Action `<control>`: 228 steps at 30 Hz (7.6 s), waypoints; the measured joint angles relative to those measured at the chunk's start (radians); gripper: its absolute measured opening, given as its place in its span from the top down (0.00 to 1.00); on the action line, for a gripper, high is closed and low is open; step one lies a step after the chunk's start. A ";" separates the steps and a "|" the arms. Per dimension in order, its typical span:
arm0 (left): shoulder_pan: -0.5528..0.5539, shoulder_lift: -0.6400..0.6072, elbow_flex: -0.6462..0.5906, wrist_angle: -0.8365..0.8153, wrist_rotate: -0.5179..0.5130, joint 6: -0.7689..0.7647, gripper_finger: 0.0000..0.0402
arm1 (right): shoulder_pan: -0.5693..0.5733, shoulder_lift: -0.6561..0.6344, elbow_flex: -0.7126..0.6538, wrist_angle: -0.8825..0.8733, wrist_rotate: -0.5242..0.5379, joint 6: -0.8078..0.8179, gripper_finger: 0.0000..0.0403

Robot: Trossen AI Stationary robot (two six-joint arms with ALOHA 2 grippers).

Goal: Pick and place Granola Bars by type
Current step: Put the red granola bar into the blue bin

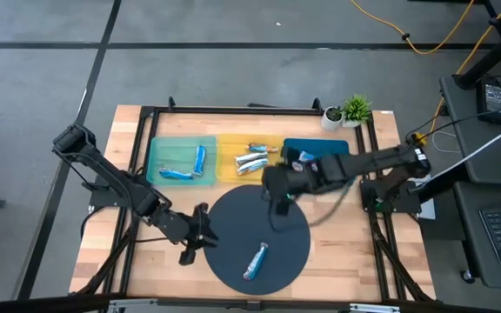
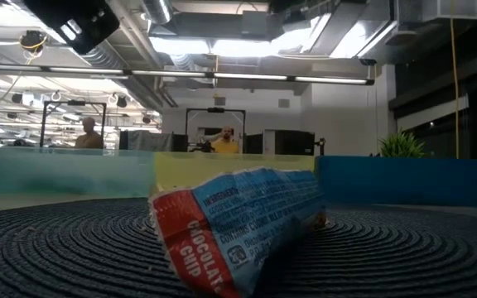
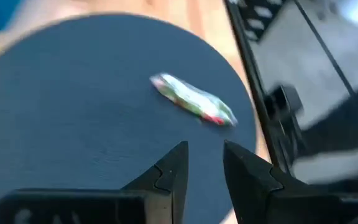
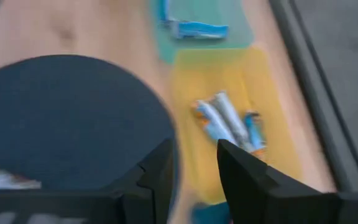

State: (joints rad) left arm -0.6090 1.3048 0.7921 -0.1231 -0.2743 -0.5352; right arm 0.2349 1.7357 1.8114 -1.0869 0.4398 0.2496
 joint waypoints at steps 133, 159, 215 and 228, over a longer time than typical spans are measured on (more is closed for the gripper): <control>0.219 0.431 0.959 -0.420 -0.250 0.307 0.99 | -0.001 -0.527 -0.851 1.337 -0.495 0.165 0.47; 0.213 0.359 0.959 -0.444 -0.128 0.241 0.74 | -0.011 -0.544 -0.850 1.290 -0.516 0.161 0.88; 0.129 0.322 0.959 -0.651 -0.201 0.317 0.73 | -0.731 -0.216 -0.584 -0.102 0.057 0.081 0.88; 0.182 0.278 0.958 -0.665 -0.240 0.272 0.73 | -0.792 -0.018 -0.718 0.087 0.074 -0.096 0.88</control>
State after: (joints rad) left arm -0.4274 1.5829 1.7504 -0.7885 -0.5148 -0.2635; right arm -0.5571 1.7175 1.0939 -1.0002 0.5135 0.1537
